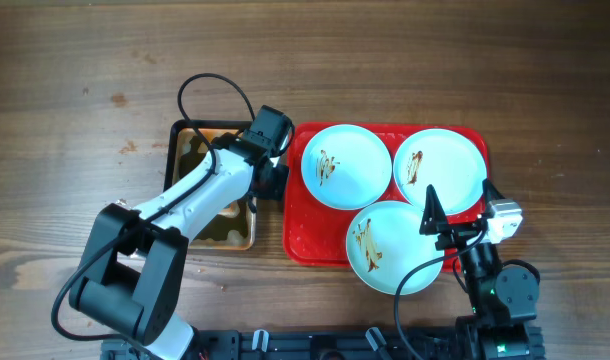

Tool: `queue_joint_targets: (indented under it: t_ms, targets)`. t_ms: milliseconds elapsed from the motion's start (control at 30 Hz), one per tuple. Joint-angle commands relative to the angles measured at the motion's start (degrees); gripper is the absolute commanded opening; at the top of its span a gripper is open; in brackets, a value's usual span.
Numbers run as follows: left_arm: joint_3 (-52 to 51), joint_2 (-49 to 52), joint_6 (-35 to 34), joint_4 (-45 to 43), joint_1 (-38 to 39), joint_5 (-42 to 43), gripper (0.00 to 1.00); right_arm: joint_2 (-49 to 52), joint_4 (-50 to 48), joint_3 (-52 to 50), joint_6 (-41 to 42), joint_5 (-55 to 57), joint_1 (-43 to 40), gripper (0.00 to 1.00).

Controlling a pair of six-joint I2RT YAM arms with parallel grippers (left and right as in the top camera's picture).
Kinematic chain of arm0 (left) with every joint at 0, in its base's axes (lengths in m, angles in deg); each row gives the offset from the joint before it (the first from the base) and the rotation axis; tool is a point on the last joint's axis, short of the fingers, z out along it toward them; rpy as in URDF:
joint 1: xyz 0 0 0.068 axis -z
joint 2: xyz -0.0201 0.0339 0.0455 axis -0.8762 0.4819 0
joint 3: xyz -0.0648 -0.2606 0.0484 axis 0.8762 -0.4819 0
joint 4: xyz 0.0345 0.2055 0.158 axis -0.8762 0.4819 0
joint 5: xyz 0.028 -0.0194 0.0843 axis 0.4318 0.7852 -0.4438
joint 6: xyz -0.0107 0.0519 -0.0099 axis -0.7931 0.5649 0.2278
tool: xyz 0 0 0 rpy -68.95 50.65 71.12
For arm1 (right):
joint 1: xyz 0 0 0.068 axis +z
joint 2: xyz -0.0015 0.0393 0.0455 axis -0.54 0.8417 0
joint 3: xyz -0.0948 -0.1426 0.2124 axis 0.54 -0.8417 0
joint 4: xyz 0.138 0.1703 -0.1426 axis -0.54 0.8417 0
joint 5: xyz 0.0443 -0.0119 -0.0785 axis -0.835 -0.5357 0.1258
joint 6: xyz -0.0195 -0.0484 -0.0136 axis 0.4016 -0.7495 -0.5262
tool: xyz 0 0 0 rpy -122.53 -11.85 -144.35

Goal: Clean dirty plates on tray and stack at the side
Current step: 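Move the left gripper over the black tray toward the sponge, then lower the left gripper and grasp the orange-green sponge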

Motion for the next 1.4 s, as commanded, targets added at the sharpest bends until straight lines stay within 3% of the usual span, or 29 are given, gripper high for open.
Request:
queue_joint_targets:
  t_ms: [0, 433, 867, 900, 933, 967, 1033, 1167, 1233, 1267, 1367]
  targets:
    - [0.90, 0.42, -1.18, -0.28, -0.22, -4.72, 0.04, -0.26, -0.15, -0.07, -1.01, -0.92, 0.22, 1.00]
    - [0.90, 0.46, -6.71, -0.24, -0.63, -12.85, 0.04, -0.26, -0.15, -0.07, -1.03, -0.92, 0.22, 1.00]
    - [0.85, 0.50, -7.63, 1.46, -8.66, -12.96, 0.04, -0.26, -0.15, -0.07, -0.98, -0.92, 0.22, 1.00]
    - [0.85, 0.50, -7.63, 1.46, -8.66, -12.87, 0.08, -0.26, -0.15, -0.07, -1.01, -0.92, 0.22, 1.00]
    - [0.85, 0.50, -7.63, 1.46, -8.63, -12.39, 0.38, -0.26, -0.15, -0.07, -1.03, -0.92, 0.22, 1.00]
    - [0.85, 0.50, -7.58, 1.42, -8.55, -11.74, 0.41, -0.26, -0.15, -0.07, -1.01, -0.92, 0.22, 1.00]
    - [1.07, 0.37, -7.37, 1.18, -8.04, -9.70, 0.36, -0.26, -0.15, -0.07, -1.01, -0.92, 0.22, 1.00]
    - [7.74, -0.74, -5.79, 4.59, -3.67, -6.99, 0.44, -0.26, -0.15, -0.07, -1.03, -0.92, 0.22, 1.00]
    - [11.91, -1.44, -4.22, 7.58, -2.05, -7.02, 0.12, -0.26, -0.15, -0.07, -1.01, -0.92, 0.22, 1.00]
    - [15.02, -2.01, -2.73, 10.40, -1.38, -6.95, 0.04, -0.26, -0.15, -0.07, -0.98, -0.92, 0.22, 1.00]
    - [22.12, -4.37, -1.22, 18.84, -0.85, -11.23, 0.04, -0.26, -0.15, -0.07, -1.03, -0.92, 0.22, 1.00]
